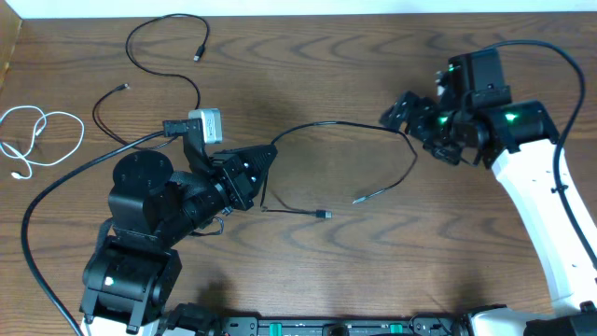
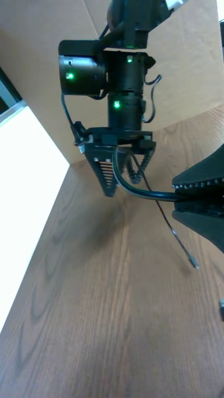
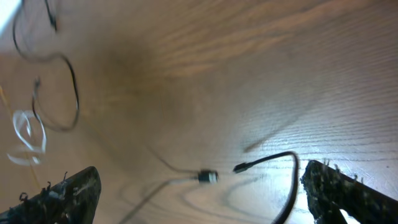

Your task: Untangle cables

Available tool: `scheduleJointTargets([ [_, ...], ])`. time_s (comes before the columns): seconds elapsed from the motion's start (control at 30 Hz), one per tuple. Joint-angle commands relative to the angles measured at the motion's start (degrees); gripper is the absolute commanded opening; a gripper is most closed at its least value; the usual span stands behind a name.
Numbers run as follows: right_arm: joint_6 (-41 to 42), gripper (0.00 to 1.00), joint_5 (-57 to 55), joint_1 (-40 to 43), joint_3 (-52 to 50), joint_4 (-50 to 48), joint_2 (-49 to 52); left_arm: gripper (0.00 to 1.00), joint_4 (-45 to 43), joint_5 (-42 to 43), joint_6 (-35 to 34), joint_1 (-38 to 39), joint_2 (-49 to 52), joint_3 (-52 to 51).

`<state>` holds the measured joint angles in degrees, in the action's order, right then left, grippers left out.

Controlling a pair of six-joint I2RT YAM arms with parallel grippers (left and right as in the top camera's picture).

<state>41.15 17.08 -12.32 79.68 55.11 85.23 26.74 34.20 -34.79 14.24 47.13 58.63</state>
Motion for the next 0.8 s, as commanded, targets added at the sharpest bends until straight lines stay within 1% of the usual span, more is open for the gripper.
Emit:
scheduleJointTargets([
  [0.0,4.5,0.99,-0.44,0.92,0.13,-1.53,0.07,0.07,-0.04,2.1,-0.48,-0.31,-0.37,1.77],
  [0.07,4.5,0.99,-0.52,0.94,0.13,-2.38,0.07,0.08,-0.04,3.41,-0.48,-0.28,-0.37,1.77],
  [0.13,5.49,0.96,-1.09,0.92,0.13,-3.26,0.09,0.08,-0.13,5.25,-0.48,-0.31,-0.37,1.77],
  [0.2,8.22,0.98,-3.37,0.81,0.13,-3.61,0.09,0.07,-0.24,6.93,-0.5,-0.31,-0.37,1.77],
  [0.23,8.63,0.99,-4.26,0.81,0.13,-3.58,0.09,0.07,-0.22,7.26,-0.52,-0.31,-0.37,1.77],
  [0.33,8.5,0.99,-6.38,0.81,0.13,-2.49,0.09,0.08,-0.24,7.04,-0.52,-0.31,-0.37,1.77],
  [0.43,8.48,0.99,-8.39,0.81,0.13,0.92,0.09,0.07,0.04,3.67,-1.11,-0.48,-0.37,1.77],
  [0.57,8.5,0.99,-11.37,0.76,0.13,6.93,0.09,0.07,0.2,-3.08,-1.07,-1.07,-0.09,1.77],
  [0.67,8.5,0.99,-14.19,0.59,0.13,10.6,0.09,0.07,0.61,-5.07,-1.01,-2.54,1.25,2.49],
  [0.77,8.5,0.99,-15.34,0.61,0.13,12.48,0.09,0.07,4.57,-6.51,1.29,-4.46,4.0,4.96],
])
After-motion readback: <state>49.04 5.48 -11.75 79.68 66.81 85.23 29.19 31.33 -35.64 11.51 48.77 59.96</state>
